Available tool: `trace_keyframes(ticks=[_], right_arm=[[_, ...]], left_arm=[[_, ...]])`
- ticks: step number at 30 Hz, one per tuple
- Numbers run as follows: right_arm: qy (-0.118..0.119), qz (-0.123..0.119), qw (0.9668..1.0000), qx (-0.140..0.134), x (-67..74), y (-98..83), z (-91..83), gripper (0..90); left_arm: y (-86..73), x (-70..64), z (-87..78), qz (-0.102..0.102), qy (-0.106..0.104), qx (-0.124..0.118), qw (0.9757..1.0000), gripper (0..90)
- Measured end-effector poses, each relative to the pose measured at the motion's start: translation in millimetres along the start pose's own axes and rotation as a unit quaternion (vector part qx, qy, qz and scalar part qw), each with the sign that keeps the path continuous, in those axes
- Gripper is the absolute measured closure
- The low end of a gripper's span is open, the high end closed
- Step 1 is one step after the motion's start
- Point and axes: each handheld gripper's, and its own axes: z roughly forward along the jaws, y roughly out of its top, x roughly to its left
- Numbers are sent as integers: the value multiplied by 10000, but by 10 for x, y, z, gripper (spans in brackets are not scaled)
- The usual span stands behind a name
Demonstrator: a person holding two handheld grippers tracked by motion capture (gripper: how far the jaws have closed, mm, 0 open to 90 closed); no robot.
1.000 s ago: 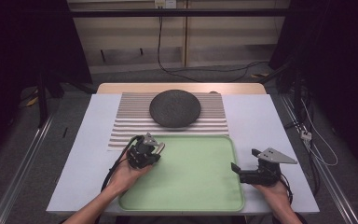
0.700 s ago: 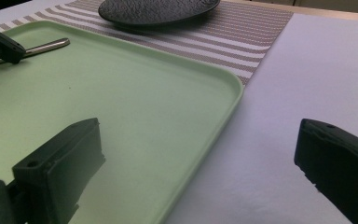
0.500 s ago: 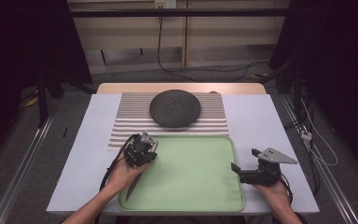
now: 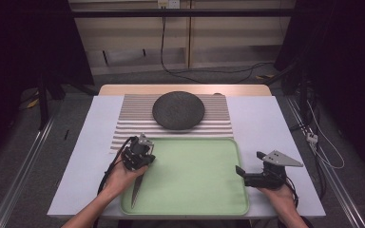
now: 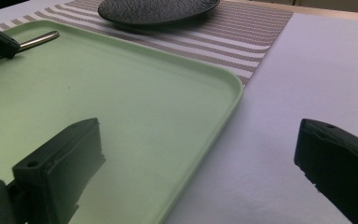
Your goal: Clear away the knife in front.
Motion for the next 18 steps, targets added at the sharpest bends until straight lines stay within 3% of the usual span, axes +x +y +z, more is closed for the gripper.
trace_keyframes(ticks=[18], right_arm=[[-5, 8, 10000, 15, 2, 3, 6, 8]], left_arm=[[-125, 122, -100, -134, 117, 57, 9998, 900]])
